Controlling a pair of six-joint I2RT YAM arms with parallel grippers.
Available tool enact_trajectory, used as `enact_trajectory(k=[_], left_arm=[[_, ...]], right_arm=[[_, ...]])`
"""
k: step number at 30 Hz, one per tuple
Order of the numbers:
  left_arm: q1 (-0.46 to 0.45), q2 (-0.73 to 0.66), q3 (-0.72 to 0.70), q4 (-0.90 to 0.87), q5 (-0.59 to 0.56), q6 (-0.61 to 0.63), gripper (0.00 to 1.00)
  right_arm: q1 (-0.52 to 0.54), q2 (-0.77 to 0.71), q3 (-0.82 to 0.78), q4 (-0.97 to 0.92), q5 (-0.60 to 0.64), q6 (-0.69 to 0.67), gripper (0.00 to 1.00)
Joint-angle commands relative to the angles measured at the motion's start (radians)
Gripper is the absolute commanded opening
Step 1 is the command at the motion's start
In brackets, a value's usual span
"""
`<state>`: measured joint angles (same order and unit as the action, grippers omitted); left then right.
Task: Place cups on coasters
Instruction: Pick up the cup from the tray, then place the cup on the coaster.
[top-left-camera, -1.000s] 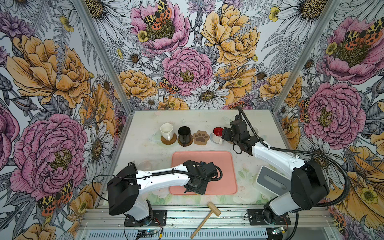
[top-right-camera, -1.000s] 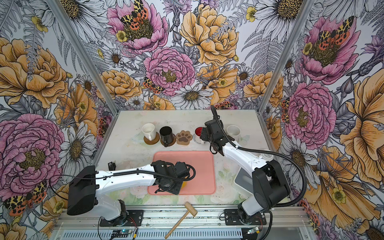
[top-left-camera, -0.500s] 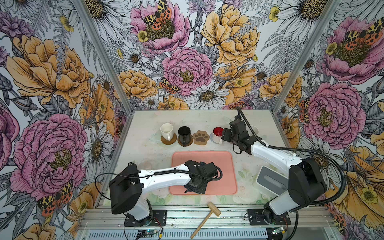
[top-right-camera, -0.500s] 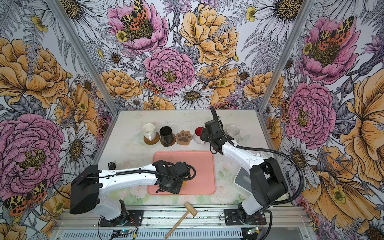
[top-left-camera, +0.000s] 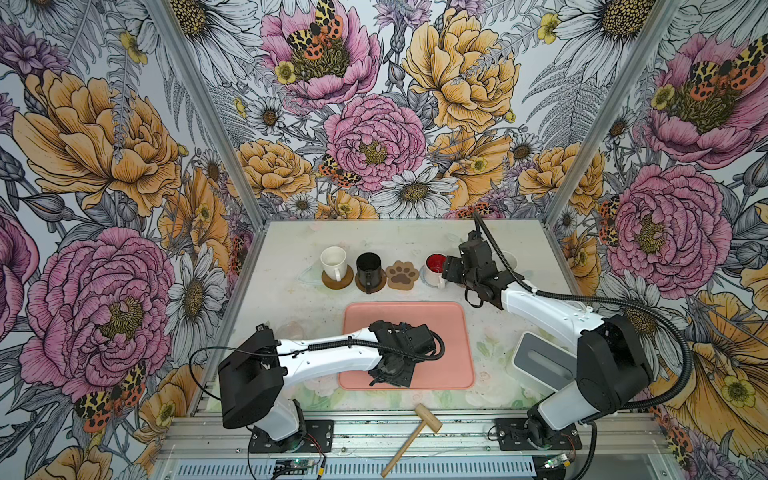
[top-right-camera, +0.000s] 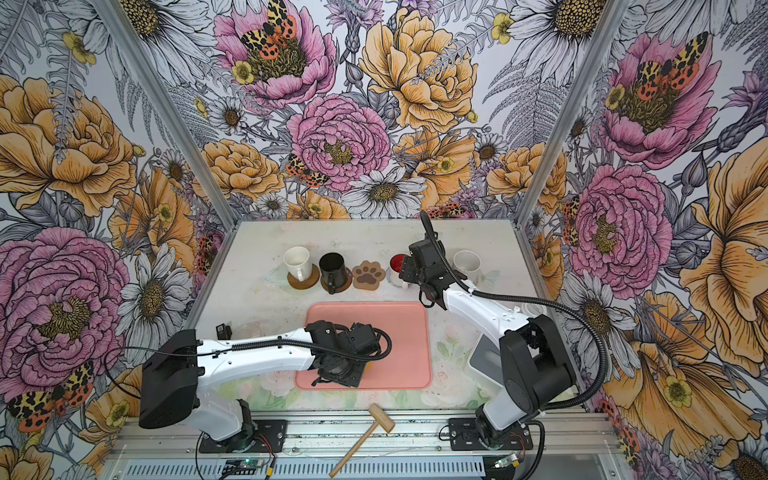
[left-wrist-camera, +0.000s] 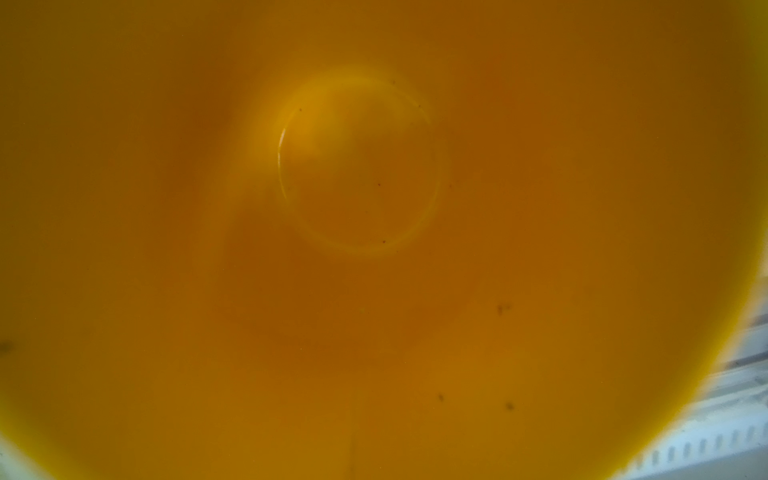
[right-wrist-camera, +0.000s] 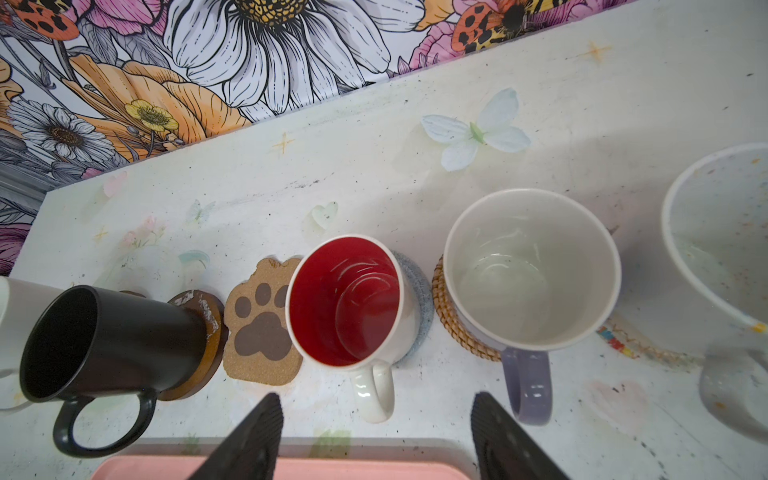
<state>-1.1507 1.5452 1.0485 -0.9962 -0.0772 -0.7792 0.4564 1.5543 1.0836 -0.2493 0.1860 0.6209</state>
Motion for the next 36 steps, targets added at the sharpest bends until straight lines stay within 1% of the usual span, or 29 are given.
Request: enact_trajectory(k=[1,9,18,30,36], left_arm=[[0.023,-0.039,0.02,0.008,-0.063,-0.007,0.0],[0.064,-0.062,0.064,0.008,-0.079,0.017,0.0],[0.154,-0.044,0.14,0.008,-0.073,0.097,0.0],[0.274,0.082,0.306,0.007,-0.074,0.25,0.0],[0.338,0.18,0.433,0.009,-0.085,0.322,0.0]], right_arm=[[-0.008,0.015,0.036,0.014,-0.003,0.008,0.74],[-0.011,0.015,0.036,0.014,-0.009,0.003,0.72],[-0.021,0.01,0.035,0.014,-0.019,-0.002,0.72],[-0.032,0.007,0.03,0.016,-0.031,-0.01,0.72],[-0.048,0.01,0.024,0.016,-0.04,-0.012,0.72]])
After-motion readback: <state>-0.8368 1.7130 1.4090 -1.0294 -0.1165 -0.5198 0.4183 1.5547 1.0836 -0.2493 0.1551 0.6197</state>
